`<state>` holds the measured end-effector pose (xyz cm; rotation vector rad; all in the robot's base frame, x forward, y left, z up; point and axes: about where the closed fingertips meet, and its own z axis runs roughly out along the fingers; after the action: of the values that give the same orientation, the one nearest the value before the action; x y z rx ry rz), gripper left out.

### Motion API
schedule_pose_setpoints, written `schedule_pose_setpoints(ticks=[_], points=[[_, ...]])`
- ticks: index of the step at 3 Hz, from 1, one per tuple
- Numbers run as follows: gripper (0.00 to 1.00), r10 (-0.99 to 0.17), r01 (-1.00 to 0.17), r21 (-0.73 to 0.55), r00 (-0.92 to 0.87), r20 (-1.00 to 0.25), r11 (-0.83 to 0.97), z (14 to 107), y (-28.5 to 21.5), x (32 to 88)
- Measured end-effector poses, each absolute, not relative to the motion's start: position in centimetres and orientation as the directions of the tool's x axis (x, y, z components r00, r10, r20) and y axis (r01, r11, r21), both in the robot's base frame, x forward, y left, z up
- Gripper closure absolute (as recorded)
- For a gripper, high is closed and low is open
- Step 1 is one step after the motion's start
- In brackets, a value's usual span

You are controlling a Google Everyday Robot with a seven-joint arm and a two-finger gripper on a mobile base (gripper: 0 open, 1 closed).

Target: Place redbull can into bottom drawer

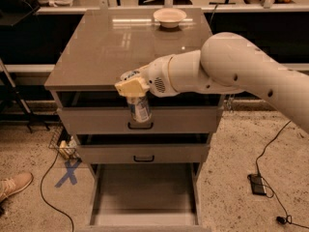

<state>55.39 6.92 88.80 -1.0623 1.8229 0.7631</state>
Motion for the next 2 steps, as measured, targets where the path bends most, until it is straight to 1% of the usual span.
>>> schedule_pose_setpoints(ticks=[1, 2], points=[[1.00, -0.381, -0.887, 0.089, -0.283, -0.880, 0.454, 87.6, 7.1, 55.4], [1.00, -0.450, -0.862, 0.146, -0.389, -0.804, 0.485, 80.9, 6.7, 55.3]])
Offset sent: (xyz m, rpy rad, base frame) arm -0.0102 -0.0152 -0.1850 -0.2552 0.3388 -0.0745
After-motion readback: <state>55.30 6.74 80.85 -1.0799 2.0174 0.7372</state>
